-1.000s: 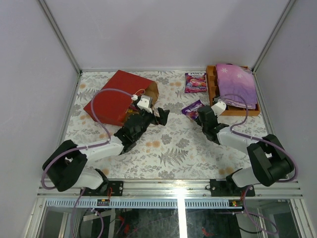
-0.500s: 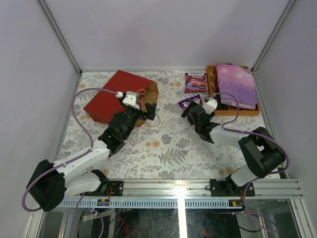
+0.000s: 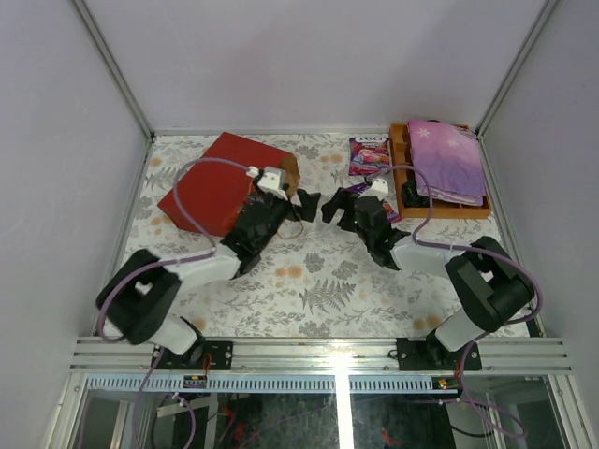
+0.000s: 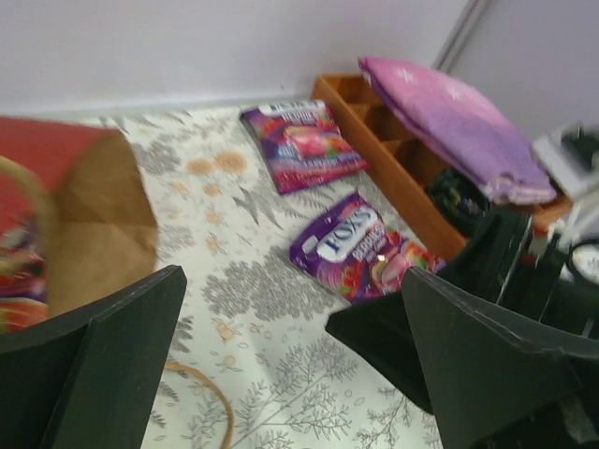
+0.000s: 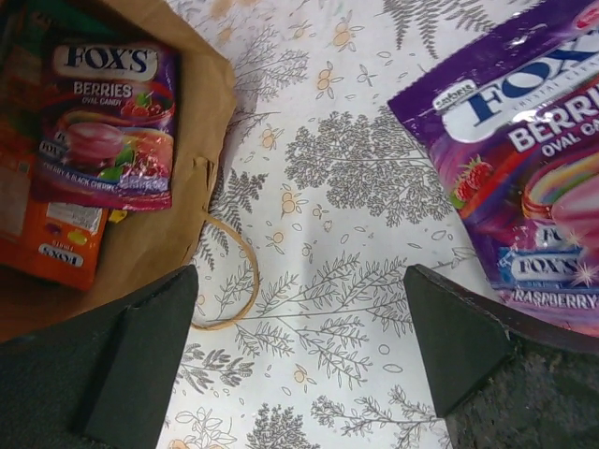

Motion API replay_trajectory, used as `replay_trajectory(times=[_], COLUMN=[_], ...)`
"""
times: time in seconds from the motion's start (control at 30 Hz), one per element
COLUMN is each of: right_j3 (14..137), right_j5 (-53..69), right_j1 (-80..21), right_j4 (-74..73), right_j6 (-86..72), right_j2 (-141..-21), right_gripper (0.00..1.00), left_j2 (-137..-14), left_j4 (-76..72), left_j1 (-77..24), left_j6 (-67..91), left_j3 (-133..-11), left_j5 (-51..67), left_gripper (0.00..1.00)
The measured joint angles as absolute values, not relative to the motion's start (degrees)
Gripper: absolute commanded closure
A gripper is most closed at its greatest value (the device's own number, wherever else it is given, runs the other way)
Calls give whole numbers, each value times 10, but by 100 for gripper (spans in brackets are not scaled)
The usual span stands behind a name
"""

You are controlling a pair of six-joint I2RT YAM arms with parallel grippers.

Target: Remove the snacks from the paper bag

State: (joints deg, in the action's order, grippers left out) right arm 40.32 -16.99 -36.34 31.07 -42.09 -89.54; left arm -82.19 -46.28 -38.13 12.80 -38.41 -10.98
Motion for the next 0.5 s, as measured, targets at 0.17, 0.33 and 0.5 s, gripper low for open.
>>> replay_trajectory(times=[0.17,0.33,0.5], right_j3=[398,368,349], right_j5=[-68,-48,-27], right_j1=[-300,-254,-222], right_j4=[343,350,353], right_j6=[-406,-385,-381], right_j2=[-911,-911,-911], right_gripper=[1,1,1], left_j2=[-960,-1066,-1127], left_j4=[-546,-620,-707], left_j1=[-424,-452,-473], left_j6=[115,99,93], left_j3=[-404,-470,-490], left_j5=[-123,-140,-164], left_gripper=[0,0,0])
